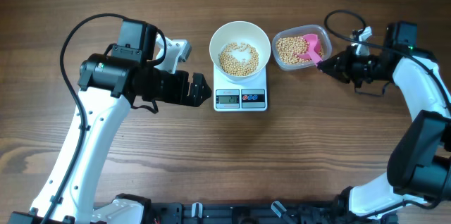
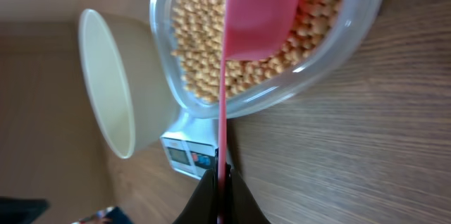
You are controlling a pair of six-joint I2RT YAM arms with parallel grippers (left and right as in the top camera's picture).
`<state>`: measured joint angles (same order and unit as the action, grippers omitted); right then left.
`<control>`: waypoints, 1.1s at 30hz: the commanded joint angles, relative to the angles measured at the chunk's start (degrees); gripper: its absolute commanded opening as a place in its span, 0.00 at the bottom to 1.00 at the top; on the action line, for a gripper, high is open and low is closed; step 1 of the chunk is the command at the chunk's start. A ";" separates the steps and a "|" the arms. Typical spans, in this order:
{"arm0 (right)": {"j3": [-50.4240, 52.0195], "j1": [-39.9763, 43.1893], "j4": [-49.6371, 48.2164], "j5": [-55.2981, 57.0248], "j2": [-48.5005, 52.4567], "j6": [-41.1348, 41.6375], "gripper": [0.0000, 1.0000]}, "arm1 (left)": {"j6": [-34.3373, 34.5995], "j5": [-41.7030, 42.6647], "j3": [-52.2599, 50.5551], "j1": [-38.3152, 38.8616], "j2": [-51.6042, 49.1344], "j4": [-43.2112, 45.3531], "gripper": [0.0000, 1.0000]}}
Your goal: Scoop item into bowl and weigh 150g on scale
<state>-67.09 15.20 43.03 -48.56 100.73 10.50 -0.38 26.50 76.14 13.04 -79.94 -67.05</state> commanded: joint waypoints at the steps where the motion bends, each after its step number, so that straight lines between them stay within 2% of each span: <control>1: 0.44 1.46 -0.74 -7.69 1.07 -0.26 0.04 | -0.92 0.90 0.00 0.24 -0.48 0.15 1.00; 33: 0.42 2.19 -0.74 -22.47 -0.44 -3.08 0.04 | -0.92 0.90 0.00 0.24 -0.48 0.15 1.00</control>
<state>-67.09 17.15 42.52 -66.30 100.73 9.30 -0.38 26.48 76.14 13.04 -79.94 -67.07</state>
